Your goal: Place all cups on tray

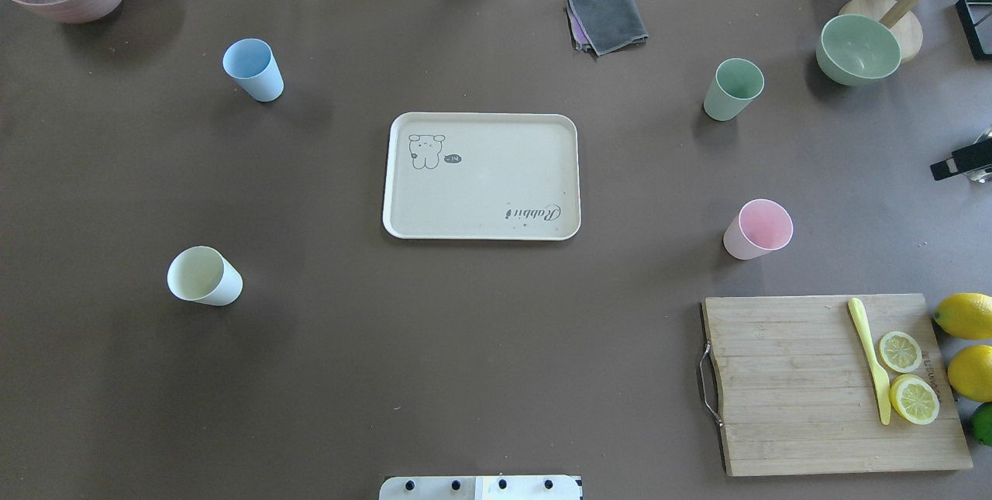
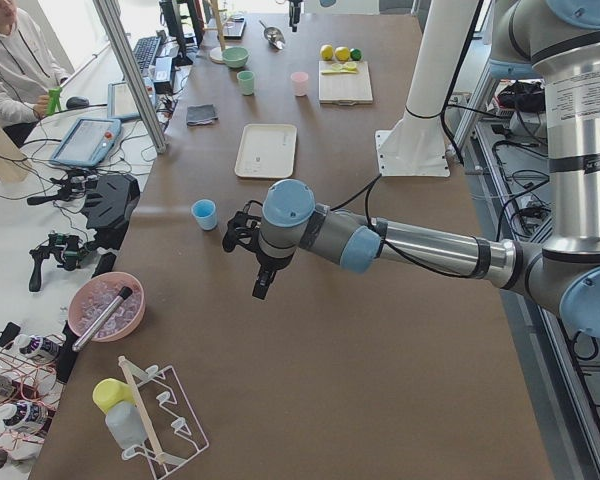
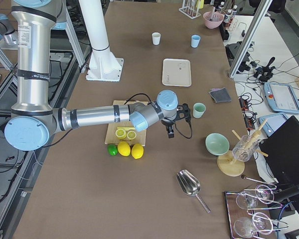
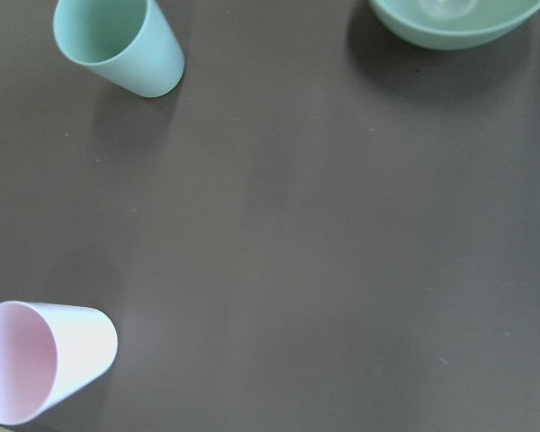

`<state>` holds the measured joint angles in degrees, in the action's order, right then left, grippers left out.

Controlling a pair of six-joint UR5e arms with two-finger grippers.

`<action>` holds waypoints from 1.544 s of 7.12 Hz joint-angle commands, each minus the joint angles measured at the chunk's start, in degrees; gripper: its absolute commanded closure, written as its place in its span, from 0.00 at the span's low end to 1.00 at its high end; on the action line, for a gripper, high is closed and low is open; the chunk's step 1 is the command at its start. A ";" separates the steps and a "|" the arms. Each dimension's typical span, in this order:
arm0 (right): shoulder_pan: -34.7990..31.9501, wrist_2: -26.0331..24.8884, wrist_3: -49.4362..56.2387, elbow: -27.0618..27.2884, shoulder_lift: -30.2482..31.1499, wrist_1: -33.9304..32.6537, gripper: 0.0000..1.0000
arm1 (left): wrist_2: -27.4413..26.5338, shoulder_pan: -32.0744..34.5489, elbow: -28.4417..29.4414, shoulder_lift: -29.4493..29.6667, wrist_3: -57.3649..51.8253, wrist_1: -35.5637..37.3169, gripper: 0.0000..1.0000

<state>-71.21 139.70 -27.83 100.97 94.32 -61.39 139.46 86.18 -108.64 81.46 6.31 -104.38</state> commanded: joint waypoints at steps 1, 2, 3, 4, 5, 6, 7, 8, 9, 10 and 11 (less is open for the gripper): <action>12.53 -5.90 -20.87 0.11 -5.34 6.45 0.01 | -2.33 -0.75 0.96 1.50 2.03 -0.04 0.02; 17.37 -10.02 -26.00 0.02 -6.86 6.54 0.02 | -2.35 -0.75 1.32 1.51 2.47 -0.04 0.02; 18.72 -10.67 -26.75 0.19 -7.05 6.63 0.06 | -2.35 -0.75 1.41 1.77 2.48 -0.04 0.02; 19.35 -11.03 -26.75 -0.50 -6.96 6.63 0.11 | -2.35 -0.75 1.41 1.77 2.48 -0.04 0.02; 19.61 -10.95 -26.75 -1.55 -6.96 6.63 0.16 | -2.26 -0.75 1.23 1.77 2.57 -0.12 0.02; 20.23 -11.03 -26.49 -2.70 -6.87 6.72 0.20 | -2.17 -0.75 1.15 1.77 2.65 -0.04 0.02; 20.32 -10.68 -26.58 -3.14 -6.96 6.72 0.21 | -2.08 -0.83 1.14 1.95 3.26 -0.12 0.02; 20.41 -10.42 -26.75 -3.15 -6.96 6.72 0.52 | -2.17 -0.92 1.23 2.56 4.14 -0.12 0.02; 20.49 -10.33 -26.67 -3.32 -6.79 6.63 0.86 | -2.26 -4.14 1.67 3.43 5.80 -0.04 0.02; 20.50 -9.98 -26.75 -3.15 -6.78 6.63 1.00 | -2.35 -6.09 2.46 7.36 14.17 -0.04 0.02; 20.50 -9.80 -26.75 -2.80 -6.96 6.63 1.00 | -2.43 -9.24 2.38 7.92 17.04 -0.04 0.02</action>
<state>-50.74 129.64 -54.56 97.87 87.48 -54.75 137.13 80.27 -106.48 87.65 18.42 -104.42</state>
